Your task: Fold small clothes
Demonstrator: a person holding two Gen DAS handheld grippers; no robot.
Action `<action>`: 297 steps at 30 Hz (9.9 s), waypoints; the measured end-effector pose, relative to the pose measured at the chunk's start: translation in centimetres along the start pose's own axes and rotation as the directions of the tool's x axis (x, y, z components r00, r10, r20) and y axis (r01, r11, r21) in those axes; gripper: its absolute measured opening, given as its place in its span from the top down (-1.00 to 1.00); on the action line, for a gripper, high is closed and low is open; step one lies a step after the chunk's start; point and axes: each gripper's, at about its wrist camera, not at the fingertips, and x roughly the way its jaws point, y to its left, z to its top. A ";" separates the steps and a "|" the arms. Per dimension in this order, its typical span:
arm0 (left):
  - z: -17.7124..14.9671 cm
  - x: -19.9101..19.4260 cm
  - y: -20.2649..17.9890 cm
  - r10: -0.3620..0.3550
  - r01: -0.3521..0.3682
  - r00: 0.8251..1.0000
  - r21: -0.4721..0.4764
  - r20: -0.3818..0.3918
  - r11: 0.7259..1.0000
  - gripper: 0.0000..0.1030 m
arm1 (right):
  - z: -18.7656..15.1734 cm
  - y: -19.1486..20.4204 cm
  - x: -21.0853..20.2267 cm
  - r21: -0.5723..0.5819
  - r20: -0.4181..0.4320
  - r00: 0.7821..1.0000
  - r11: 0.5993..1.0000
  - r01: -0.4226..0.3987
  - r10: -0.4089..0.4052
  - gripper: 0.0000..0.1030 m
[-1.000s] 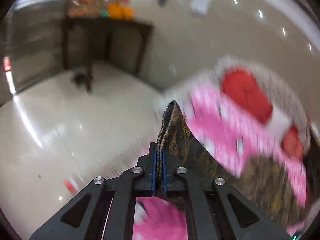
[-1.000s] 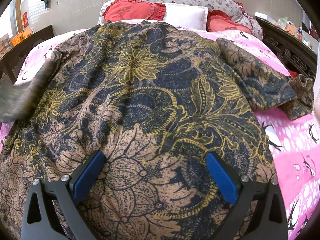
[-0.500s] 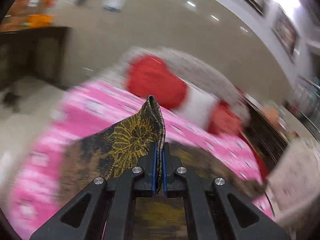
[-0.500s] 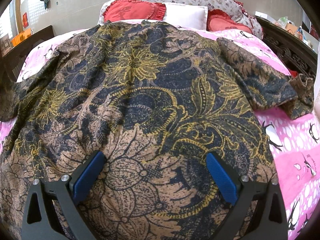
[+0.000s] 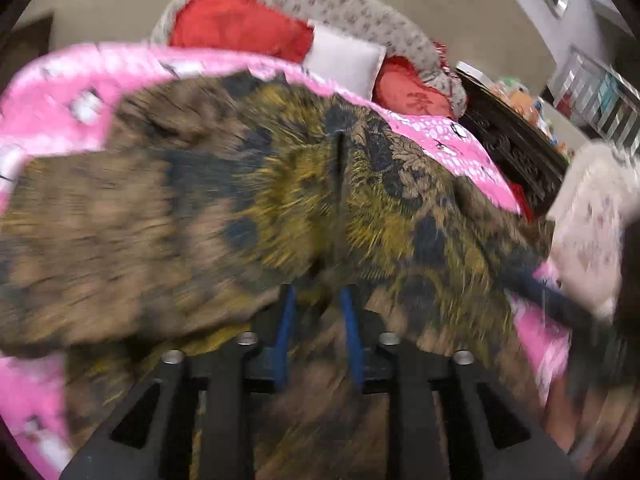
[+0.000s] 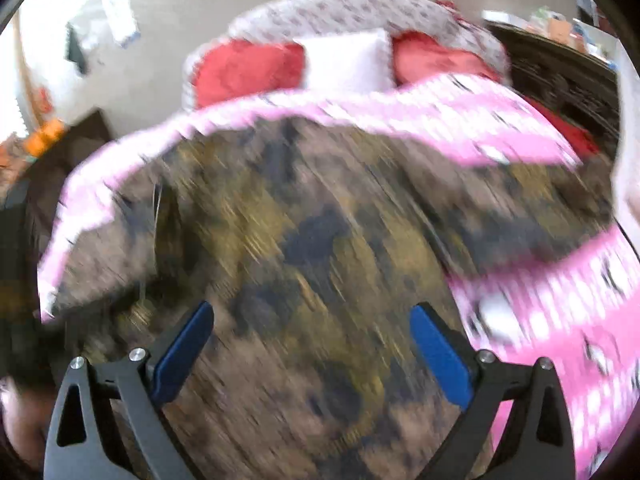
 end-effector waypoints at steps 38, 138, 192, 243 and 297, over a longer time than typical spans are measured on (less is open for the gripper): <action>-3.7 0.6 5.3 0.091 -0.087 0.996 -0.152 0.018 0.985 0.77 | 2.1 2.3 14.1 0.187 -0.089 0.817 0.816 -0.547 0.569 0.88; -2.1 2.8 4.4 0.107 -0.106 0.994 -0.048 0.005 0.993 0.34 | 13.8 -27.2 -18.8 0.082 0.295 0.944 0.988 0.131 -0.150 0.88; 3.6 6.9 6.0 -0.270 0.261 0.963 -0.306 0.011 0.916 0.63 | -6.9 0.9 3.1 -0.278 -0.127 0.971 0.933 -0.230 0.202 -0.11; 2.1 6.0 9.0 0.276 -0.271 0.960 -0.082 0.055 0.959 0.89 | 4.7 -8.2 4.3 -0.087 -0.078 0.997 0.996 -0.016 0.009 0.89; -16.5 -14.0 9.1 -0.172 0.165 0.940 -0.051 -0.293 0.985 0.32 | -18.0 -13.8 -17.9 -0.134 -0.090 0.977 0.970 -0.205 0.194 -0.27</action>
